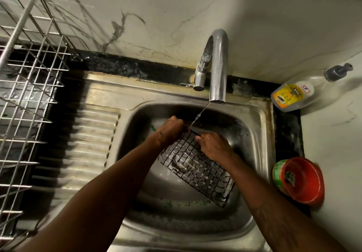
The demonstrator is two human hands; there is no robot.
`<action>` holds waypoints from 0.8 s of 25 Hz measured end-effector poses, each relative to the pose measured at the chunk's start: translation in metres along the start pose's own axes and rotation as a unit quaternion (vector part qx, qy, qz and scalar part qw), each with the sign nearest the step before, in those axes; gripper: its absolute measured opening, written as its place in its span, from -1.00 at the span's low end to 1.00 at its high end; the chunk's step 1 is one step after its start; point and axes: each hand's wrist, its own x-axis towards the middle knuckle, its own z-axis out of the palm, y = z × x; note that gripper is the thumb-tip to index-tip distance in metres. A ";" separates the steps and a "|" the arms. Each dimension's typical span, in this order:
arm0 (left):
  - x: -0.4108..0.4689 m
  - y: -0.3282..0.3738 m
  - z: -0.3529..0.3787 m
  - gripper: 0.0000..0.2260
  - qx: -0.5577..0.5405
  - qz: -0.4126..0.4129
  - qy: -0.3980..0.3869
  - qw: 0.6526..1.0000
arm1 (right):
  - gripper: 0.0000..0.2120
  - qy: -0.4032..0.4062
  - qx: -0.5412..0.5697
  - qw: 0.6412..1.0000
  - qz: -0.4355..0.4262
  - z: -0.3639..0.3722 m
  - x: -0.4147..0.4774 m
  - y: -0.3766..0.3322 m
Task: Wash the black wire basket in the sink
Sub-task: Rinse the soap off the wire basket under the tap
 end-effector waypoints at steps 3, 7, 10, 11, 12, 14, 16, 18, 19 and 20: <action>0.005 0.007 0.002 -0.76 -0.013 0.020 -0.019 1.000 | -0.82 -0.009 -0.003 1.000 -0.003 -0.005 0.001 -0.015; -0.001 0.001 0.001 -0.79 -0.038 0.041 -0.031 0.998 | -0.80 0.007 0.000 0.999 0.035 0.003 -0.009 -0.027; -0.010 -0.008 0.004 -0.81 -0.038 0.042 -0.017 0.998 | -0.82 0.029 0.084 0.993 0.081 0.019 -0.017 -0.030; -0.011 -0.008 0.006 -0.81 -0.040 0.034 -0.004 0.999 | -0.84 0.028 0.120 0.988 0.098 0.022 -0.019 -0.031; -0.010 -0.008 0.006 -0.81 -0.047 0.028 0.005 0.998 | -0.88 0.028 0.141 0.983 0.111 0.024 -0.021 -0.034; -0.010 -0.001 0.004 -0.80 -0.061 0.017 0.006 0.998 | -0.93 0.033 0.150 0.981 0.122 0.026 -0.023 -0.035; -0.007 0.001 0.001 -0.81 -0.072 0.000 -0.002 0.997 | -0.88 0.047 0.149 0.980 0.120 0.025 -0.022 -0.034; -0.004 -0.001 0.001 -0.82 -0.084 -0.017 -0.006 0.996 | -0.82 0.050 0.130 0.984 0.114 0.021 -0.023 -0.035; -0.003 0.000 -0.001 -0.82 -0.088 -0.021 -0.008 0.996 | -0.81 0.055 0.107 0.986 0.115 0.016 -0.022 -0.037; -0.001 0.003 -0.002 -0.83 -0.088 -0.022 -0.011 0.996 | -0.82 0.065 0.083 0.988 0.112 0.012 -0.021 -0.038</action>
